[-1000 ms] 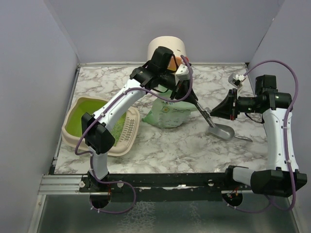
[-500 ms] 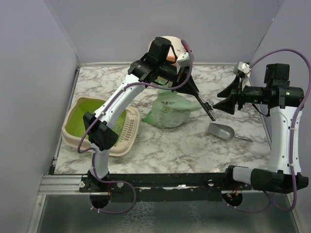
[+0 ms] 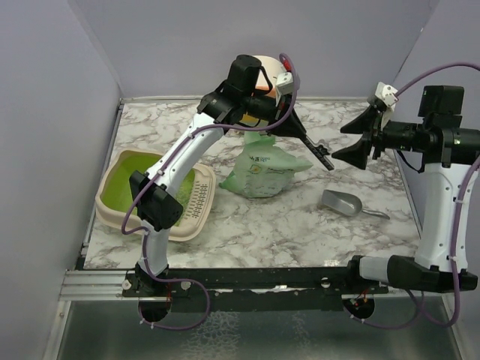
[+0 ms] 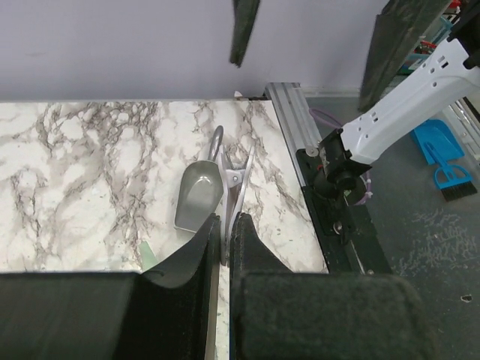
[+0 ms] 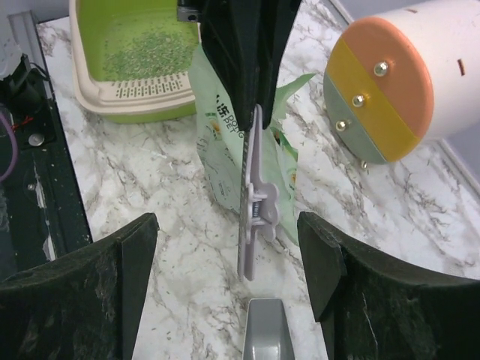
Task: Fill the litter box with clean litter
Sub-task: Pick up the clamp at the center of the board.
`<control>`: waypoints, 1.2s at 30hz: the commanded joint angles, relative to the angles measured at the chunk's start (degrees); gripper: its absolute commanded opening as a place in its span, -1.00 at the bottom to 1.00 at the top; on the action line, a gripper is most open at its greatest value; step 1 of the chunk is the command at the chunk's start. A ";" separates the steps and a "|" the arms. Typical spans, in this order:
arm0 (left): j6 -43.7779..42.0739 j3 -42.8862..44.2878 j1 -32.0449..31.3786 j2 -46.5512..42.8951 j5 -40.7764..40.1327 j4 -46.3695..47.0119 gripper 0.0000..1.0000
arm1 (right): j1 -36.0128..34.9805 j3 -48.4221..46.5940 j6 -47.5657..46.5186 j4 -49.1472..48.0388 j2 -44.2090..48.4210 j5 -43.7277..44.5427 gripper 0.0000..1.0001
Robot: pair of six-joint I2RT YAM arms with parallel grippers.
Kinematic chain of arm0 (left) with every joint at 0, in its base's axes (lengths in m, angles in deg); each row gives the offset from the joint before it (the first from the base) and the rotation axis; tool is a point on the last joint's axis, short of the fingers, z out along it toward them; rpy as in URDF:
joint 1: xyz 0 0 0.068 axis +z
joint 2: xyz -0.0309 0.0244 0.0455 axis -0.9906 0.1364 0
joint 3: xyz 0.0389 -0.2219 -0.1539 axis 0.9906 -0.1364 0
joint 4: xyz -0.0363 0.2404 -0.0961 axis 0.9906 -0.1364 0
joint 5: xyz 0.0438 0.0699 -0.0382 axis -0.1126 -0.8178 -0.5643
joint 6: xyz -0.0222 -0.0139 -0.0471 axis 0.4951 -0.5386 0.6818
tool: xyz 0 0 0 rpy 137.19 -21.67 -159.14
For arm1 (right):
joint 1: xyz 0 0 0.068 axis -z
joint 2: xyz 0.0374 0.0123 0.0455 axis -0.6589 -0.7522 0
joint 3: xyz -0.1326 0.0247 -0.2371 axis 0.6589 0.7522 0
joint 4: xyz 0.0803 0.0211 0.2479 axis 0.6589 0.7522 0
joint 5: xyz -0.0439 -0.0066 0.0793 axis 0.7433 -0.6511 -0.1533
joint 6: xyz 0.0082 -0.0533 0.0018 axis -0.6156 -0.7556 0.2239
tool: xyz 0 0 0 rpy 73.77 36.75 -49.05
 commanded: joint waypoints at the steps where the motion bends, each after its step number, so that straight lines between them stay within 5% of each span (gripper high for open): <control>1: 2.14 -0.41 -0.10 -1.75 -0.52 2.91 -1.00 | -0.21 0.88 2.28 -1.20 -3.83 1.73 0.50; 33: 4.74 -2.52 -0.27 -2.62 0.94 6.80 -1.00 | -1.30 5.63 -4.91 1.86 -11.20 -5.31 0.32; 35: 4.73 -2.65 -0.44 -2.77 0.92 7.03 -1.00 | -1.36 5.84 -5.06 1.81 -11.30 -5.39 0.10; 36: 4.68 -2.73 -0.45 -2.81 0.91 7.15 -1.00 | -1.36 5.78 -5.10 1.82 -11.32 -5.48 -0.28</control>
